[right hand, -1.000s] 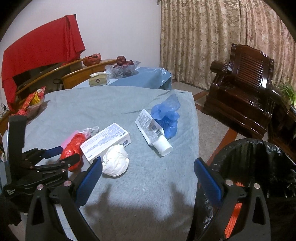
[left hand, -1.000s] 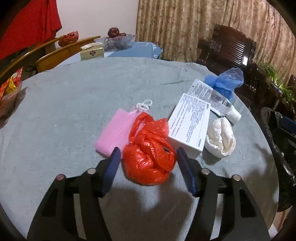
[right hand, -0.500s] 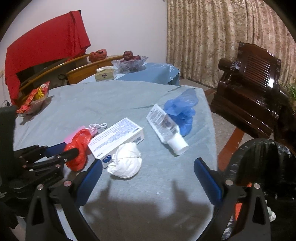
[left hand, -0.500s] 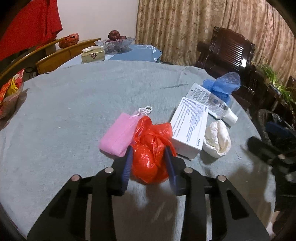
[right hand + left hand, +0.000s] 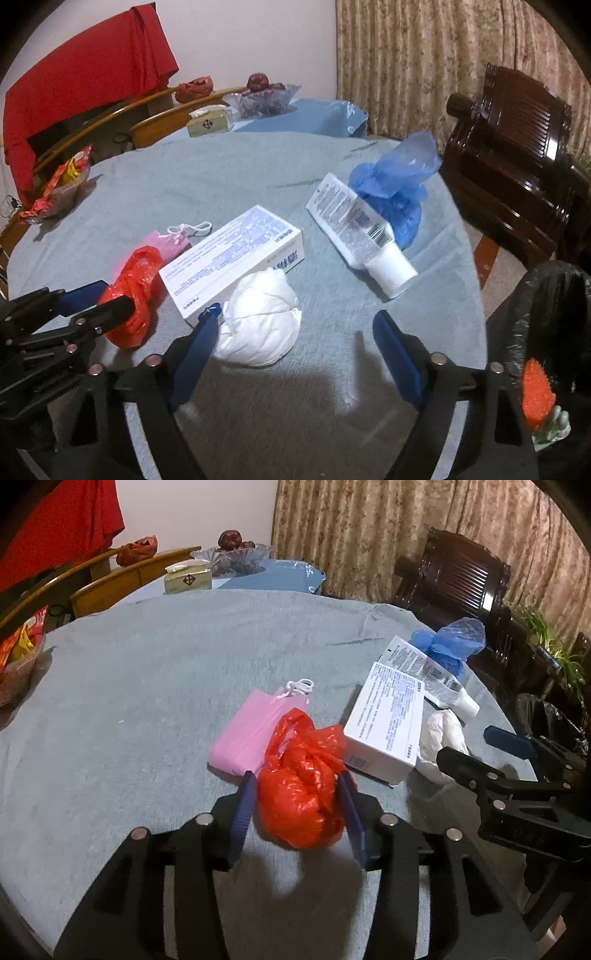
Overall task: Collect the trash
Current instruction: 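Grasp the white tissue with the right gripper while the left gripper holds the red bag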
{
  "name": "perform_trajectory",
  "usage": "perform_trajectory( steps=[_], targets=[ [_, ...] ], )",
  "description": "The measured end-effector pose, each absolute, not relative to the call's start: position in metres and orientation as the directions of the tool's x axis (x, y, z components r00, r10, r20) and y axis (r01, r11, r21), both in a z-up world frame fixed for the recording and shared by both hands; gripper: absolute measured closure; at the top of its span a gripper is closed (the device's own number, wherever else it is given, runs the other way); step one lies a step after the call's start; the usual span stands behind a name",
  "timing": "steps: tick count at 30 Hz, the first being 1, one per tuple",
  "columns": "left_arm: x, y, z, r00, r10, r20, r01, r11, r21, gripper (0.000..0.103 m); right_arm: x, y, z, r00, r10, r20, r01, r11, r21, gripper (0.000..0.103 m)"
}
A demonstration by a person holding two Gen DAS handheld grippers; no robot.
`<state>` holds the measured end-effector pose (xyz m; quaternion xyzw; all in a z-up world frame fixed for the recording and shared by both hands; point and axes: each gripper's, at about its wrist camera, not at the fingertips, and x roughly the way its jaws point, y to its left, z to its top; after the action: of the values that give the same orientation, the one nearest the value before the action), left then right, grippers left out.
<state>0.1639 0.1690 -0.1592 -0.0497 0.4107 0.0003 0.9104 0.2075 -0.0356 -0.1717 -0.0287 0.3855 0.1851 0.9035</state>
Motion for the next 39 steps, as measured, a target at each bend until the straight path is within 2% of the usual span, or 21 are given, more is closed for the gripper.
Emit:
perform_trajectory(
  steps=[4,8,23,39],
  targets=[
    [0.165,0.167,-0.162,0.659,-0.048,-0.751,-0.029,0.996,-0.088,0.061,0.21,-0.031,-0.178,0.595,0.346,-0.725,-0.388,0.914,0.118,0.039],
    [0.163,0.164,-0.161,0.663,-0.05,-0.747,-0.021,0.996,-0.085,0.064,0.208,-0.024,-0.18,0.556,0.386,-0.736,-0.436,0.889,0.137,0.062],
    [0.14,0.156,-0.121,0.729,-0.059,-0.682,-0.014,0.995,-0.101,0.067,0.187,-0.052,-0.138,0.61,0.4,-0.684,-0.413,0.897,0.155,0.064],
    [0.113,0.121,-0.067,0.797,-0.084,-0.598,0.033,0.995,-0.096,0.067,0.151,-0.088,-0.079,0.696,0.412,-0.588,-0.403,0.902,0.154,0.064]
  ],
)
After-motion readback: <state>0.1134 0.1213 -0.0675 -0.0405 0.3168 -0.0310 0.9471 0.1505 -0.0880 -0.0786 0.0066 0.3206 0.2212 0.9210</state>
